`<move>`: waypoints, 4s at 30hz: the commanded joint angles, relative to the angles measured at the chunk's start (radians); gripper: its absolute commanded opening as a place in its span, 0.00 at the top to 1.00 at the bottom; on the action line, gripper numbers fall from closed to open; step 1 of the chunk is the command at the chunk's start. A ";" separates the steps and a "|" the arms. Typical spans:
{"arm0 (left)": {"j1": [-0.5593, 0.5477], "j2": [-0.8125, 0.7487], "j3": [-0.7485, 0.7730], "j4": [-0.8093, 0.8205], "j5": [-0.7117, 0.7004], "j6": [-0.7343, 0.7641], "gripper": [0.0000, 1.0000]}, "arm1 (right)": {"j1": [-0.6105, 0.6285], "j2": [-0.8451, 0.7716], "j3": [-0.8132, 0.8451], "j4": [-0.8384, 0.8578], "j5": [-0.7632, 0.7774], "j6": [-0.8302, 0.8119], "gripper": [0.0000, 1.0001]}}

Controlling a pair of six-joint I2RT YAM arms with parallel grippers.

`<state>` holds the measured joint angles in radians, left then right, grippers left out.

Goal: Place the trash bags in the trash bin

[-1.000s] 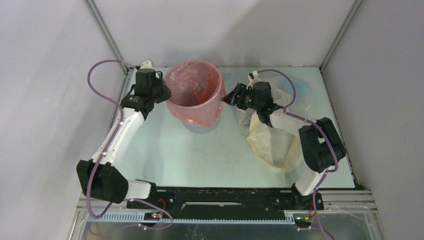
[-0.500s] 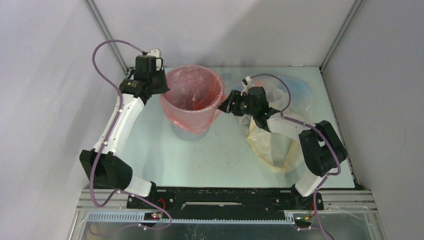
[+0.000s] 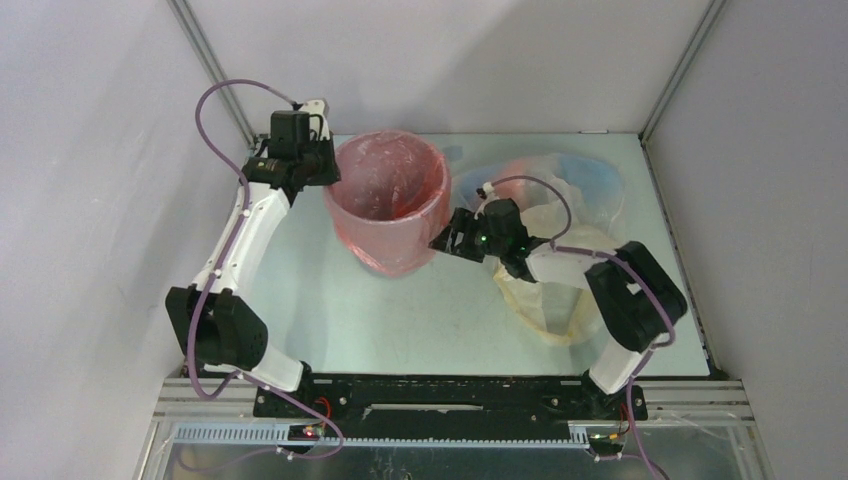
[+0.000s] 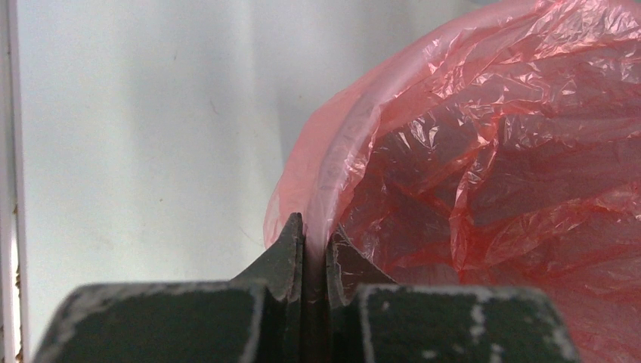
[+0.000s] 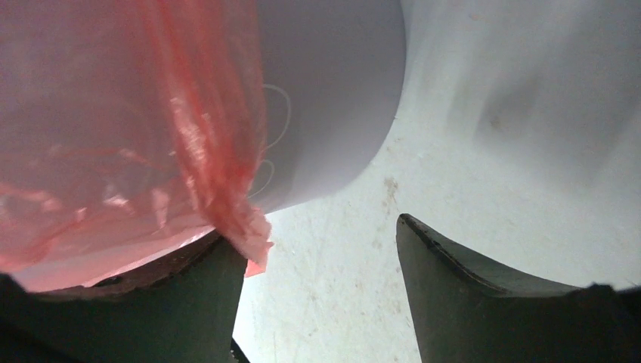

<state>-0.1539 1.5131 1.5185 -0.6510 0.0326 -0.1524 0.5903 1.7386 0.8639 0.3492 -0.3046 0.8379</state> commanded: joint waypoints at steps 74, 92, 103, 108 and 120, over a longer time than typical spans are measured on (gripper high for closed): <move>0.037 -0.797 -1.137 0.579 0.284 -0.649 0.32 | 0.245 0.352 1.033 -1.138 0.245 -0.775 1.00; 0.044 -0.657 -1.231 0.702 0.189 -0.627 0.35 | 0.228 0.529 1.054 -1.206 0.274 -0.739 1.00; 0.053 -0.755 -1.238 0.674 0.176 -0.628 0.29 | 0.228 0.604 1.083 -1.233 0.290 -0.734 1.00; 0.080 -0.835 -1.206 0.621 0.214 -0.637 0.23 | 0.227 0.656 1.155 -1.291 0.275 -0.743 1.00; 0.264 -0.847 -1.154 0.642 0.400 -0.681 0.24 | 0.238 0.558 1.209 -1.317 0.286 -0.749 1.00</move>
<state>0.0574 0.6670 0.3088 -0.0364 0.3515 -0.8131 0.8227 2.3707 2.0548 -1.0264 -0.0307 0.0967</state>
